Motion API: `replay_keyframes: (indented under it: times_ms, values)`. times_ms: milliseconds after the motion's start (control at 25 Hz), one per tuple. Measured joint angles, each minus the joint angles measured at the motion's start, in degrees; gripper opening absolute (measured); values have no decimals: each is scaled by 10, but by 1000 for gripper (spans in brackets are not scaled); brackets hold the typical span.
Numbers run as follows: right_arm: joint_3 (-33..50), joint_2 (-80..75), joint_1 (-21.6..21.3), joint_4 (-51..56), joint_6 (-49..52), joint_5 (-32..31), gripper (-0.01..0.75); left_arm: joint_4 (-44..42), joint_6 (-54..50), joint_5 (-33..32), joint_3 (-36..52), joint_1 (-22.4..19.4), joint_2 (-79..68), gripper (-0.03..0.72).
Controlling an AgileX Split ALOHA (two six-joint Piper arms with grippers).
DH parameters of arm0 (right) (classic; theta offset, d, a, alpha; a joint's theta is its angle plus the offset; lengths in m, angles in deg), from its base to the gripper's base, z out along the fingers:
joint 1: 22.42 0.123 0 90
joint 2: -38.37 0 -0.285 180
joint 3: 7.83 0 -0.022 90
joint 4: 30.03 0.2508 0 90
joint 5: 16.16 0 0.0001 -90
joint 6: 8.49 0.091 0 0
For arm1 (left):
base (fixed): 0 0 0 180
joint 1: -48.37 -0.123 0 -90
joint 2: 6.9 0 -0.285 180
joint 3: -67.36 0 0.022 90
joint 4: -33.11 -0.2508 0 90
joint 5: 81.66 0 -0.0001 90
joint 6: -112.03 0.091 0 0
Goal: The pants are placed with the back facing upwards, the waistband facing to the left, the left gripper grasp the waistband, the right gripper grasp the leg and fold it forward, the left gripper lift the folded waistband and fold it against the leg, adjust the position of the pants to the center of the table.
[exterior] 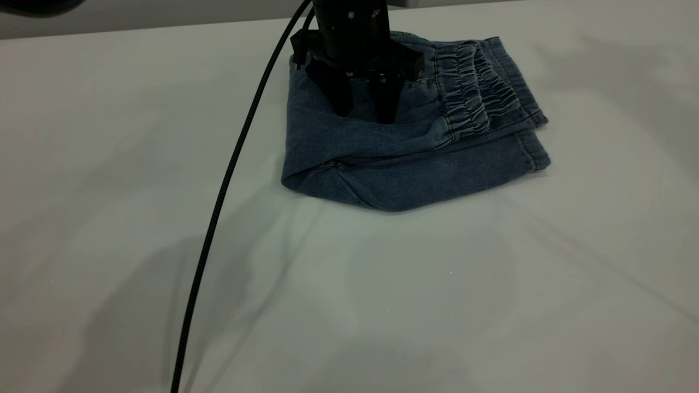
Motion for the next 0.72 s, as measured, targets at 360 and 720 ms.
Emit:
replay_keyframes:
  times_ms: [360,720]
  values:
    - [0,0,0,10,0,0,437,-1,6,-2,0,0,37,506]
    - [0,36,0,14,5,1,437,-40,9,-1,0,0,111,506]
